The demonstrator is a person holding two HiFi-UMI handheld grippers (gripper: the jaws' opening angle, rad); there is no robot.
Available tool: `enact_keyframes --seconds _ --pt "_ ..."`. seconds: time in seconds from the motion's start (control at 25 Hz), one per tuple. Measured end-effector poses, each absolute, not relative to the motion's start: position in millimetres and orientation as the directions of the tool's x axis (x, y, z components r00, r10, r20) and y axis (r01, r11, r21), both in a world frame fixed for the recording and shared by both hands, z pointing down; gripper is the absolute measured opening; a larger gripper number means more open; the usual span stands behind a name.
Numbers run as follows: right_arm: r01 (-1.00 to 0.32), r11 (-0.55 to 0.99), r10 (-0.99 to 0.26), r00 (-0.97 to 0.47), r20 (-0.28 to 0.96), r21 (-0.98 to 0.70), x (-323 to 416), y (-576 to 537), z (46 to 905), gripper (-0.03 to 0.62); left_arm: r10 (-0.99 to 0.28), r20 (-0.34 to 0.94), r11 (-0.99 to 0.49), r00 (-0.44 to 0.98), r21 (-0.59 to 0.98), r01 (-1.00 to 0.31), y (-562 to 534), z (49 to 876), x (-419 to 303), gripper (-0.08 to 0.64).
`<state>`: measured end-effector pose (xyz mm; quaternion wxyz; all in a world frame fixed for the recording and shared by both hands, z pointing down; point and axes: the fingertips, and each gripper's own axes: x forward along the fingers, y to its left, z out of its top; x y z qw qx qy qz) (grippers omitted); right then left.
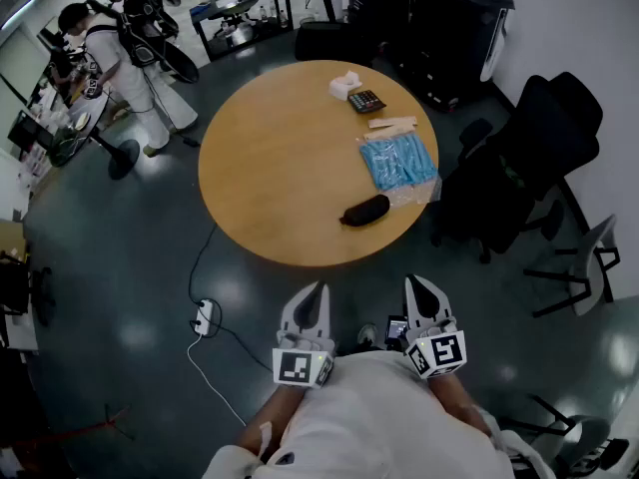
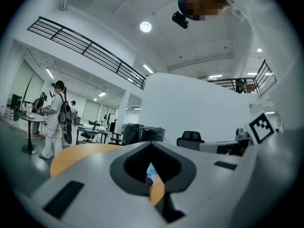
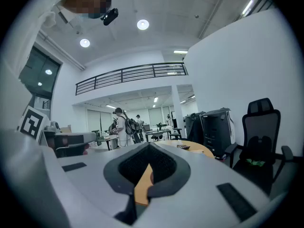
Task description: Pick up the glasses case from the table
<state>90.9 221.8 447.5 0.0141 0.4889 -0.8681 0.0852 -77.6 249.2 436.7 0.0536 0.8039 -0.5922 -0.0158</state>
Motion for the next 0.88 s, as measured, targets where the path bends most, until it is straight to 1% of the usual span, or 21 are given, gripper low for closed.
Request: enact_keyframes --seconds 0.56,0.72,0.88 --pt "-0.86 0.492 -0.857 -0.506 0.102 -0.134 95.4 223.2 445.3 0.014 -0.95 0.05 -0.3 0.308 0.124 -0.946 248.7 441.0 -75.6 0.006" --pt "-0.865 0.477 -0.865 -0.493 0.087 -0.156 104.2 218.7 441.9 0.015 -0.95 0.074 -0.292 0.303 0.126 -0.948 243.5 446.7 -72.8 0.006" --pt "-0.86 0.488 -0.858 -0.504 0.099 -0.153 114.5 209.3 445.3 0.015 -0.952 0.103 -0.275 0.287 0.115 -0.955 235.0 456.5 -65.9 0.006"
